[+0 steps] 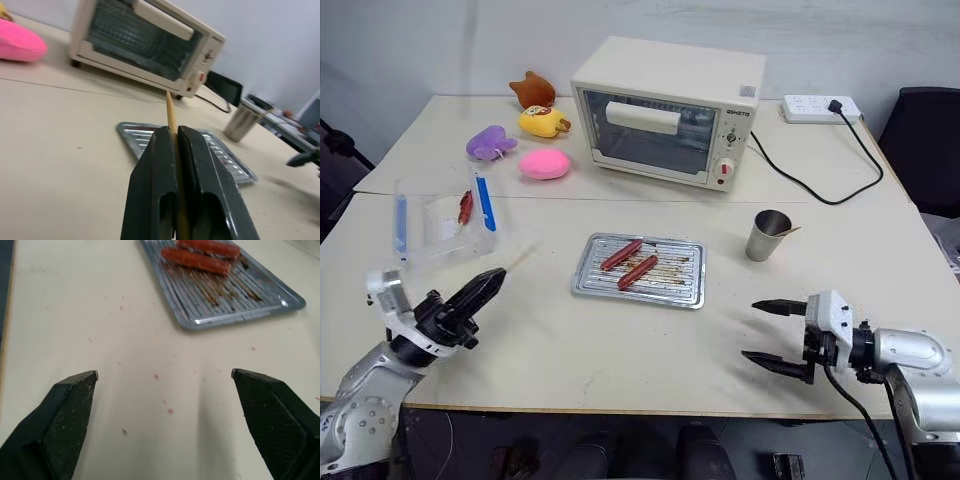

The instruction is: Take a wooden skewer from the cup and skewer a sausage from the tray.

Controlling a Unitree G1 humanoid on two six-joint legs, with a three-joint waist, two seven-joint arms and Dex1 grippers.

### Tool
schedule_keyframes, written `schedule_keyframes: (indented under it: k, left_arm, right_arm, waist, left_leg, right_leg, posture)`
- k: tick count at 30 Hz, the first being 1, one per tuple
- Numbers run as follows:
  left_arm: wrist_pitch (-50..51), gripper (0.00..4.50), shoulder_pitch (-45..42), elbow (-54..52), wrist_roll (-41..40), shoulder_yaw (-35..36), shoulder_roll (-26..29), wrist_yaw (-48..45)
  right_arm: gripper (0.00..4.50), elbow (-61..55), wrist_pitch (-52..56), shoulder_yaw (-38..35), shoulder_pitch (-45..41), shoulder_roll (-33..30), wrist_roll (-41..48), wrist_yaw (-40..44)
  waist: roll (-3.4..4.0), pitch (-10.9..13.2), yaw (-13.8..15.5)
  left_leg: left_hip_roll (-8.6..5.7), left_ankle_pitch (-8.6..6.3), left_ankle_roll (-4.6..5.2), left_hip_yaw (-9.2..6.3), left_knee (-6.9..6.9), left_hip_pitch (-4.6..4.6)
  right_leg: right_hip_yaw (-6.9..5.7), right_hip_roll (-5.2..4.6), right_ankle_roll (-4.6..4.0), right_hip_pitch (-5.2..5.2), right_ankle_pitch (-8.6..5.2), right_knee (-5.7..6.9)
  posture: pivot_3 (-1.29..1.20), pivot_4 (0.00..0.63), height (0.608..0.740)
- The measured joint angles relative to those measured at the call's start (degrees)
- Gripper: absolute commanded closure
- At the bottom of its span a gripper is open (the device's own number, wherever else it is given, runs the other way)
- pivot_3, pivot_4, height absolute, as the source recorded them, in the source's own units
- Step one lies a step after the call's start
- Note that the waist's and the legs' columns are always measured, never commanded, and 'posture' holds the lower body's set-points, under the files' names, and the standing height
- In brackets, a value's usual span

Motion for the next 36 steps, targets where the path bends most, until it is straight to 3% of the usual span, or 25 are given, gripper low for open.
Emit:
schedule_keyframes:
  k: [6,10,14,18,26,29,36]
  left_arm:
    - [-1.55,4.50,-0.41,0.18,0.31,-0.52,-0.21,0.88]
    - [-2.36,4.50,-1.40,0.35,0.83,-1.56,-0.20,0.70]
    - [-3.14,4.50,-2.89,1.15,2.26,-3.63,-0.49,0.84]
    - [-3.94,4.50,-2.69,0.88,3.35,-5.04,-1.38,1.54]
    - [-4.37,4.50,-1.20,-1.39,3.77,-6.33,-2.54,3.22]
    - [-4.41,4.50,-1.07,-2.30,3.77,-6.38,-2.53,3.54]
    - [-4.51,4.50,-1.10,-2.39,3.75,-6.39,-2.49,4.19]
  right_arm:
    - [0.04,-1.42,5.49,9.37,-18.16,1.99,-1.79,-1.07]
    - [0.04,5.42,8.63,19.92,-34.94,6.52,-10.31,-2.72]
    - [0.04,17.90,7.91,29.08,-47.94,15.51,-18.64,-4.08]
    - [0.04,29.12,3.59,34.09,-53.44,19.13,-24.31,-3.09]
    - [0.04,44.63,-2.07,35.22,-60.13,24.13,-28.25,-2.16]
    - [0.56,47.99,-3.21,35.23,-61.08,25.01,-29.28,-0.74]
    - [2.48,50.77,-4.40,35.22,-61.47,25.38,-30.39,1.87]
  waist:
    - [-0.01,0.01,-0.31]
    - [-0.02,0.00,-0.63]
    - [-0.03,0.01,-1.10]
    - [-0.03,0.00,-1.09]
    - [-0.03,0.00,-1.58]
    - [-0.03,0.00,-1.55]
    - [-0.03,0.00,-1.53]
  left_leg:
    - [0.01,0.01,-0.09,-0.03,-0.03,-0.06]
    - [0.01,0.02,-0.11,-0.04,-0.04,-0.09]
    - [0.01,0.02,-0.12,-0.05,-0.04,-0.16]
    - [-0.09,-0.04,0.00,-0.07,0.04,-0.24]
    - [-0.04,0.00,-0.11,-0.03,0.06,-0.24]
    - [-0.05,0.00,-0.11,-0.03,0.07,-0.24]
    - [-0.05,0.00,-0.11,-0.03,0.06,-0.24]
  right_leg:
    - [-0.03,0.01,-0.01,-0.10,0.00,0.02]
    - [-0.05,0.01,-0.02,-0.16,-0.01,0.00]
    - [-0.10,0.01,-0.02,-0.23,-0.01,0.01]
    - [-0.15,-0.10,-0.02,-0.24,-0.01,-0.02]
    - [-0.20,-0.07,-0.02,-0.30,-0.01,0.06]
    - [-0.19,-0.07,-0.02,-0.30,-0.01,0.07]
    - [-0.20,-0.07,-0.02,-0.30,-0.01,0.06]
  posture:
    - [0.00,0.150,0.740]
    - [0.00,0.150,0.740]
    - [0.00,0.150,0.740]
    - [0.00,0.150,0.740]
    - [0.00,0.150,0.740]
    - [0.00,0.150,0.740]
    - [0.00,0.150,0.740]
